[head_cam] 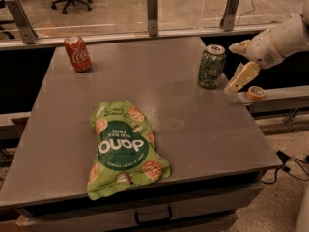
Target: Knock green can over
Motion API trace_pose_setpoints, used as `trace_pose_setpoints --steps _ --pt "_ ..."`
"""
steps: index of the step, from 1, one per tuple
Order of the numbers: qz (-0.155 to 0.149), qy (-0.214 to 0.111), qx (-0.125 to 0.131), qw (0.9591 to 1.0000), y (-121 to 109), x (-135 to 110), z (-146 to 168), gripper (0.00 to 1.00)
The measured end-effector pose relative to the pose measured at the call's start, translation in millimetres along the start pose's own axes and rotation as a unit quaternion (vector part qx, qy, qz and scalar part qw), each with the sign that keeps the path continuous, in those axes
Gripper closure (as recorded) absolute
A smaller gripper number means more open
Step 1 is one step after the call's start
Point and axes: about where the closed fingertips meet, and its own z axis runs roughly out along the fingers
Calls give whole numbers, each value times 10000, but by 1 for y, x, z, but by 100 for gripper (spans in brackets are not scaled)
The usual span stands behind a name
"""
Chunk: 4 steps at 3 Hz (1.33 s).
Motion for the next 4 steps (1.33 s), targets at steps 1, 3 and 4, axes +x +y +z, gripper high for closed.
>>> trace_pose_setpoints --steps 1,3,4 --pt "293 -458 -352 9979 4 -7 28 0" --pt "-23 -1456 -1495 9780 67 -99 51 0" --pt "-511 -1928 -1985 9596 106 -159 41 0"
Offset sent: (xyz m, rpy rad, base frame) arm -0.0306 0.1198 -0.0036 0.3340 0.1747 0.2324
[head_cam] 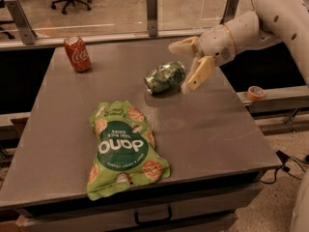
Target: Knock green can over
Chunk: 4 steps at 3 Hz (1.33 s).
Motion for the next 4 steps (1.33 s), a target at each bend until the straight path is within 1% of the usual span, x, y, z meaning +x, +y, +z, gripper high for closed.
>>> trace_pose_setpoints --steps 1,2,3,4 --pt "-168 -89 -152 9997 9 -23 9 0" --pt "-174 54 108 9998 -3 -19 -5 0" --pt "-153 234 510 9983 -24 -9 -30 0" --pt "-187 454 1029 9935 -47 0 -64 0"
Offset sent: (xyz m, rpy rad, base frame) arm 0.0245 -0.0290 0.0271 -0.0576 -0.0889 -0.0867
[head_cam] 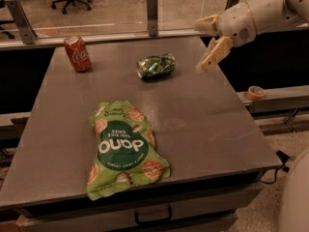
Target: Knock green can over
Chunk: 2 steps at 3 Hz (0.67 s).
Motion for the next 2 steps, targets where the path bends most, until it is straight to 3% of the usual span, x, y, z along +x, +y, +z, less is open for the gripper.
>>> trace_pose_setpoints --steps 1,2 --pt "-234 422 910 9947 -37 -1 -52 0" --pt "-462 1051 1948 9741 -65 -21 -112 0"
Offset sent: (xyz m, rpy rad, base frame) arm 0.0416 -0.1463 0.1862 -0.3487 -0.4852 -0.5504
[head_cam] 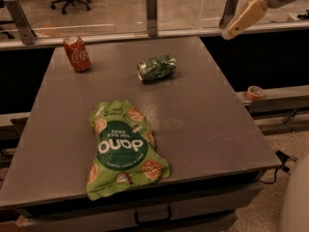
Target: Knock green can over
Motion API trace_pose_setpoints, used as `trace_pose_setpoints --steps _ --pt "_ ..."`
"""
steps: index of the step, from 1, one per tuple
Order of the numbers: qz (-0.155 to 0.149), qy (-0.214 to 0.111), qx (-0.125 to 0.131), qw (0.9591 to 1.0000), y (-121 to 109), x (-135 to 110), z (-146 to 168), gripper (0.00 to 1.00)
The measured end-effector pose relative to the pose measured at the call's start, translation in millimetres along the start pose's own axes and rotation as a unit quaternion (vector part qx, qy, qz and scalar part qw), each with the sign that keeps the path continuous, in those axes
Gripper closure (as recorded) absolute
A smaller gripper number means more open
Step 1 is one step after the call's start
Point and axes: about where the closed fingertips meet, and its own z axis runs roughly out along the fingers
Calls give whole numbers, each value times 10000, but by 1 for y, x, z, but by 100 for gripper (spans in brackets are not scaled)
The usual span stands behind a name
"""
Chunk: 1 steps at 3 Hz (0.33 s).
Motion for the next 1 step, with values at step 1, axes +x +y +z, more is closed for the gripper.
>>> trace_pose_setpoints --steps 1 --pt "-16 91 47 9999 -2 4 0 0"
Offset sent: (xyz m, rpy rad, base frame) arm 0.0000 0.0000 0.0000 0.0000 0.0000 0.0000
